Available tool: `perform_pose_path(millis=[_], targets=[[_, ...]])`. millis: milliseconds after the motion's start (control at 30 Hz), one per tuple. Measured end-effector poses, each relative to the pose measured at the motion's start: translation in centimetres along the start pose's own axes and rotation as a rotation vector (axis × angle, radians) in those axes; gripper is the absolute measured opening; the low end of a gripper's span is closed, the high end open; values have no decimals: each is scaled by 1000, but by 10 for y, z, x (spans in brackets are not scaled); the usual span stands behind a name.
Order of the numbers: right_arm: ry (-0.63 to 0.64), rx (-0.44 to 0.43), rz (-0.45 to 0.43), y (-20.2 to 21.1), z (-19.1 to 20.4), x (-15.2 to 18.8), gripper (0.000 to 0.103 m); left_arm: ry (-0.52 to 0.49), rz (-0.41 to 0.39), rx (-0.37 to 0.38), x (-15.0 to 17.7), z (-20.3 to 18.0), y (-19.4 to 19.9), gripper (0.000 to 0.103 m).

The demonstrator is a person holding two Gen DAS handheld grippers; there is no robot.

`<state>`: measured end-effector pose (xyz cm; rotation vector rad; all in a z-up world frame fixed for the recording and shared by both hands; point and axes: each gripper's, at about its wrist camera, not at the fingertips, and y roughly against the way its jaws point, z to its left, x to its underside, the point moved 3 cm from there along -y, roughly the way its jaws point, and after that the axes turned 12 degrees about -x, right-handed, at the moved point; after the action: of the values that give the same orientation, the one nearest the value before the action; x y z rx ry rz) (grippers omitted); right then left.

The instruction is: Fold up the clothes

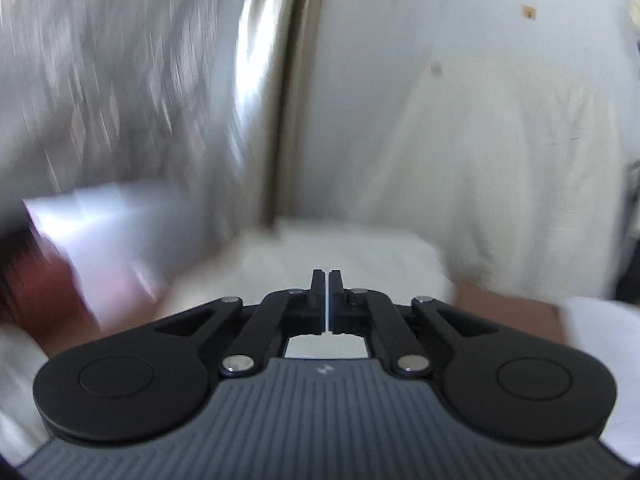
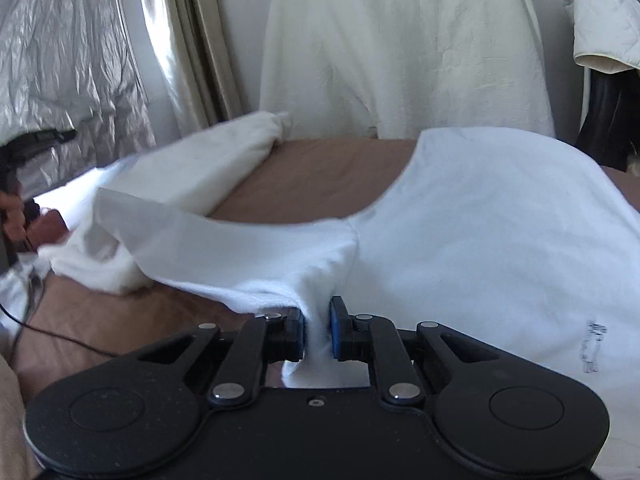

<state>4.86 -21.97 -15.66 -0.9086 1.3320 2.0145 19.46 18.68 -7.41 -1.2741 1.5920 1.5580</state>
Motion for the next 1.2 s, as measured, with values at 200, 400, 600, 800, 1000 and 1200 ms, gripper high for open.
perform_pose_path(millis=[200,400,600,800,1000,1200], targets=[[-27,24,27,-15,-9,3,15,-226,327,-42,42,-3,-10,32],[88,103,36,-8,-18,-22,15,-235,379,-52,53,-9,-20,56],[117,72,78,5,-35,-23,15,-374,420,-130,71,-17,-36,62],[47,-8,53,-3,-35,12,15,-254,104,-217,26,-8,-12,8],[96,-136,22,-4,-17,10,15,-157,-136,-243,-1,16,11,11],[152,-146,71,-16,-5,20,15,-39,4,-271,1,39,-30,15]])
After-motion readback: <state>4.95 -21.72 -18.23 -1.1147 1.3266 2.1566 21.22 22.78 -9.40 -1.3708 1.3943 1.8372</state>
